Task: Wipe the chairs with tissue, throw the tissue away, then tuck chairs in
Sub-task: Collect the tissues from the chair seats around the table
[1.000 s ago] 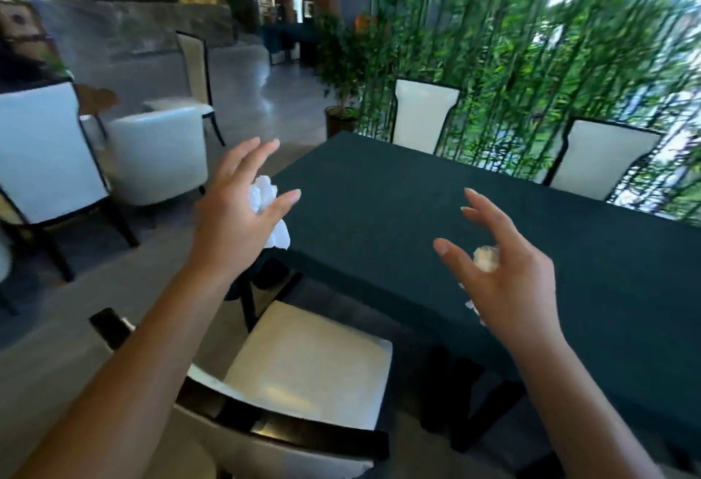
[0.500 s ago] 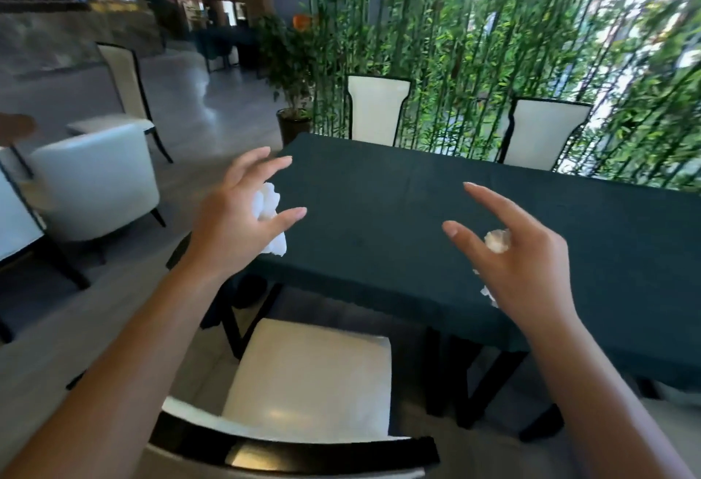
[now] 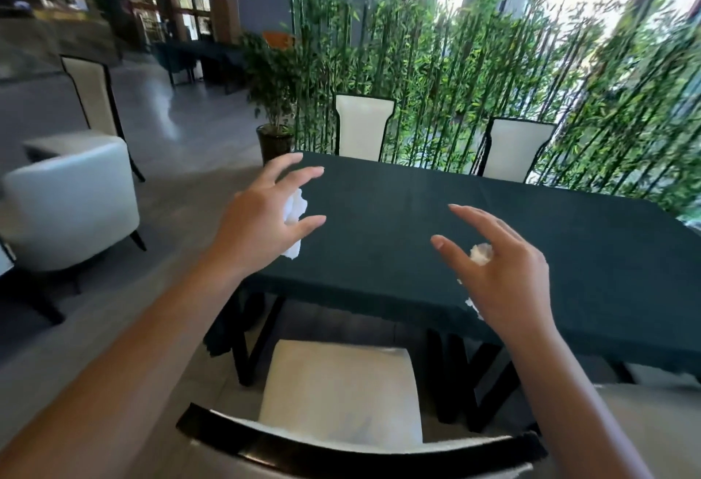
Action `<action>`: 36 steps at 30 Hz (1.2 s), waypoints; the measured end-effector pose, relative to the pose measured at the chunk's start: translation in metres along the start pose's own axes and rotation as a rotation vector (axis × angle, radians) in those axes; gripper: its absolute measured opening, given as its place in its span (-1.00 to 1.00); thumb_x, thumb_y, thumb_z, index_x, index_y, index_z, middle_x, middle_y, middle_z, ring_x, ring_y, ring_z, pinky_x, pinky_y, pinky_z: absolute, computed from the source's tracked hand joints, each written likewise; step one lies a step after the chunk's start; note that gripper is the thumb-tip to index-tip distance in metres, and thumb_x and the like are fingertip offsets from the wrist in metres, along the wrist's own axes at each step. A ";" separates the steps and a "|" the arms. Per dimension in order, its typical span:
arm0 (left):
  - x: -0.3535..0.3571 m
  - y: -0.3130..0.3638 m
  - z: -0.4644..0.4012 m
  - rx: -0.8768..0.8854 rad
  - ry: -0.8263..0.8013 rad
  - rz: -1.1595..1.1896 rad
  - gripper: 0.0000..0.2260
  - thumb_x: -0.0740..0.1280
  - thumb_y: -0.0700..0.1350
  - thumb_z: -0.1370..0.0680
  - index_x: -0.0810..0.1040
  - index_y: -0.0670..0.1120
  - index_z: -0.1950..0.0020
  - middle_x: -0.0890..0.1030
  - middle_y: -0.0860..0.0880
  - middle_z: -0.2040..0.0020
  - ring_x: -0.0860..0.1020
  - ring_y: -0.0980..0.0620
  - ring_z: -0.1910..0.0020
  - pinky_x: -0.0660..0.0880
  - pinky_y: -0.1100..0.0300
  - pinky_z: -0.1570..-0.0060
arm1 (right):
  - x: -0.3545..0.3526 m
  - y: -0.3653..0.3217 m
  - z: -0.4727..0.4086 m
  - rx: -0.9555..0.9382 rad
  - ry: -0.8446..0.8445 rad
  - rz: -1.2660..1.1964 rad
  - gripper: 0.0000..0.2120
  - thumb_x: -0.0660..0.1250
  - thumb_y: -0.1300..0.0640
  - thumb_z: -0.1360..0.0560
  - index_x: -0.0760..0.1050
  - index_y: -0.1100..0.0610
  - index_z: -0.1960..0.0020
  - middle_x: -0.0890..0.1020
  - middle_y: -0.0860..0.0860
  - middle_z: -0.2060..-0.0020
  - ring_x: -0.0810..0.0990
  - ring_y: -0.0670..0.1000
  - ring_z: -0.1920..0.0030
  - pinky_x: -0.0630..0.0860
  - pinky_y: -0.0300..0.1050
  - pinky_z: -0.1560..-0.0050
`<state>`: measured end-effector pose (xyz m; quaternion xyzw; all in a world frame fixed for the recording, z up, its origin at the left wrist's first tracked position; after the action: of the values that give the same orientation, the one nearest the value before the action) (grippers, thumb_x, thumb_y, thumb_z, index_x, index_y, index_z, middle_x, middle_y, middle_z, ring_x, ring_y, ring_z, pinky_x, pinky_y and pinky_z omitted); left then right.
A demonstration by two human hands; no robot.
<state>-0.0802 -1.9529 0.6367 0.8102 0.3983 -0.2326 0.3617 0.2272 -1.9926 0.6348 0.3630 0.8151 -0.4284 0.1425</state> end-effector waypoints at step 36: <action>-0.136 -0.327 -0.029 -0.090 -0.010 0.112 -0.47 0.54 0.12 -0.45 0.53 0.20 -0.41 0.39 0.21 -0.49 0.41 0.27 -0.25 0.35 0.24 -0.17 | 0.295 -0.185 -0.027 0.041 -0.073 -0.029 -0.36 0.36 -0.37 -0.45 0.32 -0.34 -0.49 0.66 -0.16 -0.20 0.67 -0.06 -0.09 0.58 0.00 -0.18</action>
<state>-0.4223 -1.8579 0.6142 0.8130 0.3604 -0.1978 0.4124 -0.1082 -1.9004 0.6001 0.3384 0.8055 -0.4601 0.1583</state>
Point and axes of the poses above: each hand's wrist, its own z-axis away from the middle knuckle, its own x-axis out of the palm, y = z × x, the point moved 4 cm from there along -z, towards the middle knuckle
